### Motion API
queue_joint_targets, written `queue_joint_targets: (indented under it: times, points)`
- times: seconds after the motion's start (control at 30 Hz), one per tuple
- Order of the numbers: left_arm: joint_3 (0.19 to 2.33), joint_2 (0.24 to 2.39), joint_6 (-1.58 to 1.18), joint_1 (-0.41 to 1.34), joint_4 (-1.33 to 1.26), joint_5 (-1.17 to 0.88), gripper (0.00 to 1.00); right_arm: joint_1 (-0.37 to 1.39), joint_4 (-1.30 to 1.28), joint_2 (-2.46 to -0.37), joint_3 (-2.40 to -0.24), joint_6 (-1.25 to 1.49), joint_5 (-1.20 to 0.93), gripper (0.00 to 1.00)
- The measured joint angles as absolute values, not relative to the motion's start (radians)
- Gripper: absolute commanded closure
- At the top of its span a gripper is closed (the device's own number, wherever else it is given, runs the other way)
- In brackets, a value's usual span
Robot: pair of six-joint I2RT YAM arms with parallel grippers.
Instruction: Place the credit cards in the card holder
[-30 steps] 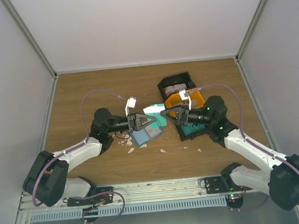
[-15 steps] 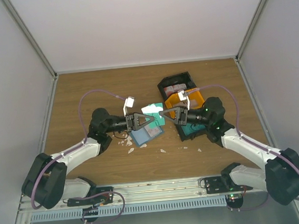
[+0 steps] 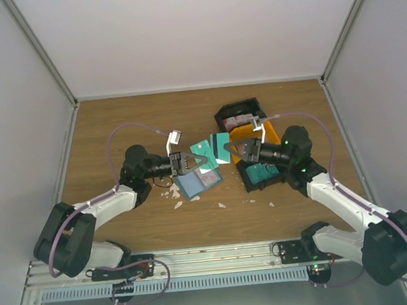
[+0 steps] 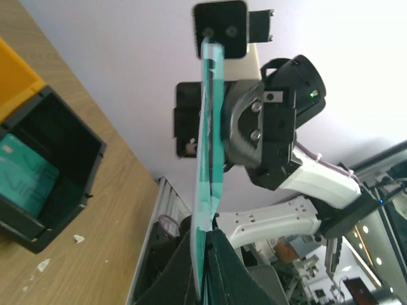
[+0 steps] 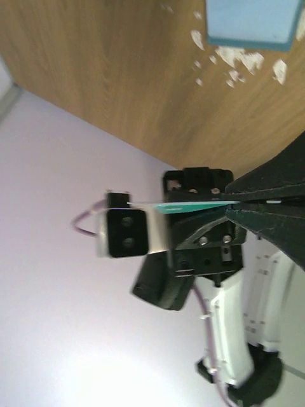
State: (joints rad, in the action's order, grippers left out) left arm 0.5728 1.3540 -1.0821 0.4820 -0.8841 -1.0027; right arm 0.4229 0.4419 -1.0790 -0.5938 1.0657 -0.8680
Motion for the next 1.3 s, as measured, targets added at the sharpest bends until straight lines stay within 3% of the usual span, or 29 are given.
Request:
queue_joint_targets:
  times: [0.27,0.43,0.6,0.83,1.3]
  points:
    - [0.536,1.404,-1.111,0.423,-0.876,-1.028,1.0,0.325,0.375,-1.086,-0.649,1.08,-0.838,1.0]
    - [0.507,1.391,-1.056,0.392,-0.756,-0.984,1.0,0.324,0.236,-1.151,-0.717,0.949,-0.818,0.99]
    - [0.476,1.31,-0.913,0.357,-0.427,-0.77,1.0,0.347,0.053,-1.29,-0.815,0.729,-0.779,1.0]
    - [0.435,1.272,-0.809,0.328,-0.175,-0.63,1.0,0.464,-0.08,-1.57,-0.883,0.555,-0.759,1.0]
    - [0.43,1.385,-0.728,0.309,-0.084,-0.619,1.0,0.523,-0.115,-1.845,-1.031,0.506,-0.758,1.0]
